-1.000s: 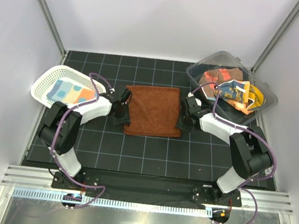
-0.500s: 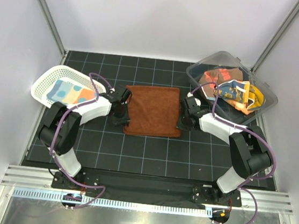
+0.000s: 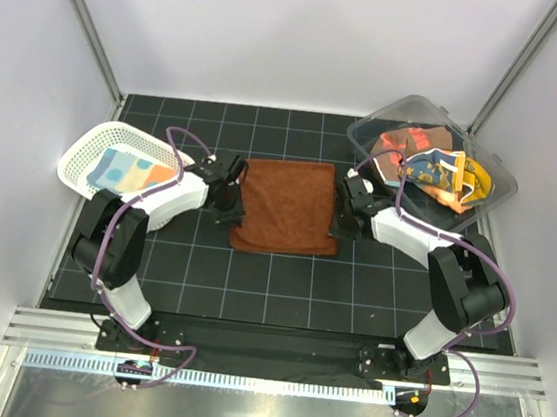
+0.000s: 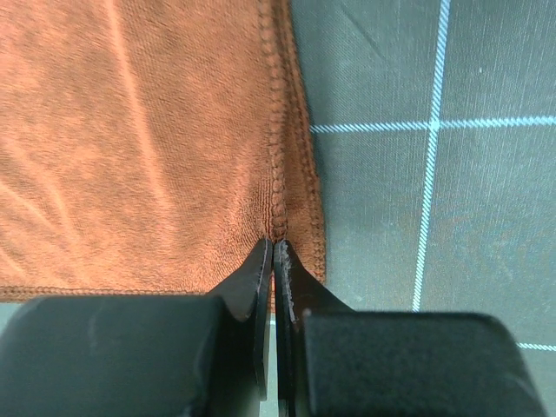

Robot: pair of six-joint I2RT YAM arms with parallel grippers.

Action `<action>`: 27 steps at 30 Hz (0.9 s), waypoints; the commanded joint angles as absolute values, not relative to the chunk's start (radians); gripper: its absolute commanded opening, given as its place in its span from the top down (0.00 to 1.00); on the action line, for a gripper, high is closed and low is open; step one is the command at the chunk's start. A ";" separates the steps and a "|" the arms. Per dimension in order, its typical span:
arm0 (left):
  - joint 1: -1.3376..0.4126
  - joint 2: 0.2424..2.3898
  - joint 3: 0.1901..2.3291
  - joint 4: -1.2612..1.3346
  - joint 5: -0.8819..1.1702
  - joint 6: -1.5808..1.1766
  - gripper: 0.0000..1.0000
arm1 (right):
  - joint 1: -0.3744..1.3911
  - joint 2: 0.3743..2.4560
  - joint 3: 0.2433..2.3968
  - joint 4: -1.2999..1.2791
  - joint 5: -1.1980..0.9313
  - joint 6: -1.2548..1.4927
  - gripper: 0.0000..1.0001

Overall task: Fold and stack the towels
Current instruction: Fold the towel

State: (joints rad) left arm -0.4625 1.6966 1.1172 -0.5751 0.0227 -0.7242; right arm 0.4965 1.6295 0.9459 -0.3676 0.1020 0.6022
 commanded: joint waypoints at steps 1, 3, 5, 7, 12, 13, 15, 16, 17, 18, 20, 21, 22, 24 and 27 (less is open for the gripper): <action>-0.462 1.652 1.169 -0.636 0.025 -0.726 1.00 | 0.503 1.585 1.040 -0.426 0.101 0.571 0.99; -0.462 1.646 1.180 -0.656 0.038 -0.727 1.00 | 0.503 1.582 1.080 -0.478 0.092 0.555 0.99; -0.462 1.626 1.160 -0.661 0.070 -0.733 1.00 | 0.505 1.578 1.130 -0.564 0.075 0.542 0.99; -0.463 1.603 1.125 -0.646 0.086 -0.747 1.00 | 0.503 1.577 1.131 -0.621 0.063 0.528 0.99; -0.466 1.598 0.968 -0.563 0.100 -0.759 1.00 | 0.502 1.578 1.000 -0.568 0.054 0.538 0.99; -0.468 1.598 0.951 -0.552 0.104 -0.759 1.00 | 0.502 1.578 0.961 -0.543 0.057 0.543 0.99; -0.466 1.595 0.913 -0.532 0.106 -0.758 1.00 | 0.502 1.574 0.930 -0.520 0.072 0.543 0.99; -0.466 1.592 0.902 -0.525 0.109 -0.756 1.00 | 0.502 1.571 0.908 -0.502 0.075 0.543 0.99; -0.468 1.594 0.899 -0.522 0.106 -0.753 1.00 | 0.502 1.571 0.901 -0.496 0.083 0.542 0.99; -0.466 1.594 0.897 -0.522 0.101 -0.752 1.00 | 0.502 1.569 0.897 -0.489 0.090 0.538 0.99; -0.466 1.598 0.897 -0.520 0.095 -0.746 1.00 | 0.502 1.569 0.894 -0.476 0.089 0.534 0.99; -0.466 1.601 0.900 -0.523 0.095 -0.746 1.00 | 0.502 1.568 0.896 -0.476 0.092 0.532 0.99; -0.468 1.601 0.903 -0.525 0.095 -0.744 1.00 | 0.500 1.563 0.903 -0.477 0.091 0.532 0.99; -0.466 1.594 0.911 -0.531 0.089 -0.744 1.00 | 0.502 1.549 0.914 -0.488 0.092 0.528 0.99; -0.466 1.580 0.954 -0.581 0.078 -0.736 1.00 | 0.502 1.514 0.962 -0.546 0.106 0.509 0.99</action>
